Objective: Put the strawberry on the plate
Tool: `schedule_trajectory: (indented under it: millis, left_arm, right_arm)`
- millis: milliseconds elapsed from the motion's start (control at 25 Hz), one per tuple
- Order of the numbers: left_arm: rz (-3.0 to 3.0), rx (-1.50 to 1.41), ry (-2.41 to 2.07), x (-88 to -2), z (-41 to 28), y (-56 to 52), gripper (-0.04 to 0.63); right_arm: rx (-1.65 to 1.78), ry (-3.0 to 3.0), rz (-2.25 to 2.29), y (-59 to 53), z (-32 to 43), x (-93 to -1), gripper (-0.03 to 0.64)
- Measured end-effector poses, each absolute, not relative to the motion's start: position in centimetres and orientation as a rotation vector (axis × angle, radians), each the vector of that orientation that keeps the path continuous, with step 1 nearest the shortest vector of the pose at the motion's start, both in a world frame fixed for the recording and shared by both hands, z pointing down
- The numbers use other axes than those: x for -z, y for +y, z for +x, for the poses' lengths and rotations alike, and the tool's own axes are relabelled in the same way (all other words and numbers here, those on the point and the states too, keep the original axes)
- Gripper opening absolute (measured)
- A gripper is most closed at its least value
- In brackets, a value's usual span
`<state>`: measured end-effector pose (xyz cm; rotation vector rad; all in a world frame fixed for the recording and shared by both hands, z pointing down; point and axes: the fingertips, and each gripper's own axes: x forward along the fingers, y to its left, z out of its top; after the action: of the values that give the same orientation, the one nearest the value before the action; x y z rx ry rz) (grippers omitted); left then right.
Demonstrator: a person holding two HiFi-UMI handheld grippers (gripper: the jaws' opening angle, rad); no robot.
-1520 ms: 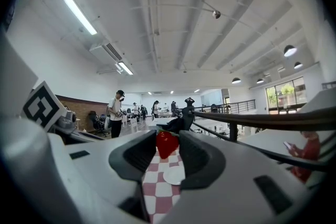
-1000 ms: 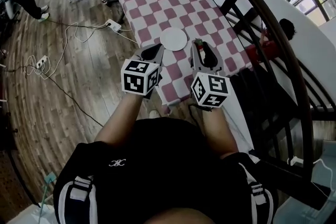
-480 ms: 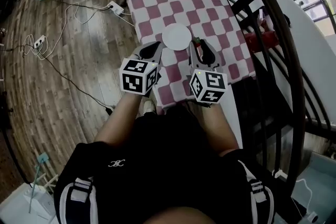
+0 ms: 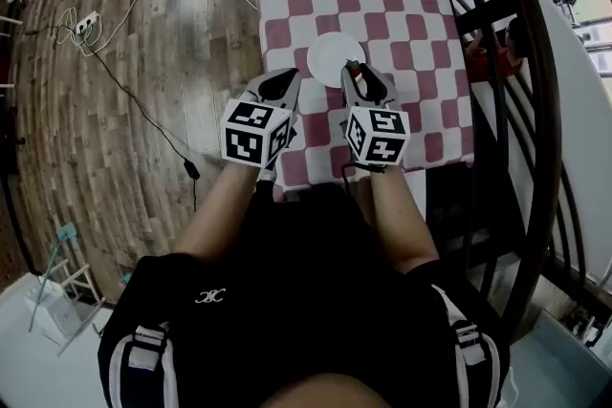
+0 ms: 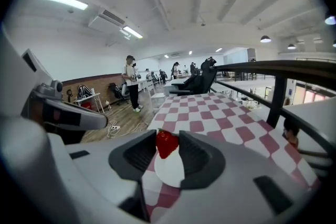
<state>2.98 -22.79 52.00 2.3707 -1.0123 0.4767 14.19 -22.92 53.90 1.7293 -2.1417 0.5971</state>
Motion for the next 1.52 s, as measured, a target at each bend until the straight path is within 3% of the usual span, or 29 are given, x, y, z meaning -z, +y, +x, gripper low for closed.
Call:
schedule_trajectory:
  millis: [600, 1520]
  left_arm:
    - [2.216, -0.525, -1.139, -56.7, 1.3, -24.3, -0.009]
    - [2.213, -0.581, -1.141, -57.8, 0.3, -27.0, -0.009]
  right_arm:
    - [-0.641, -2.028, 1.487, -26.8, 14.8, -63.9, 0.144]
    - [-0.672, -1.878, 1.395, -28.4, 13.8, -68.9, 0.146]
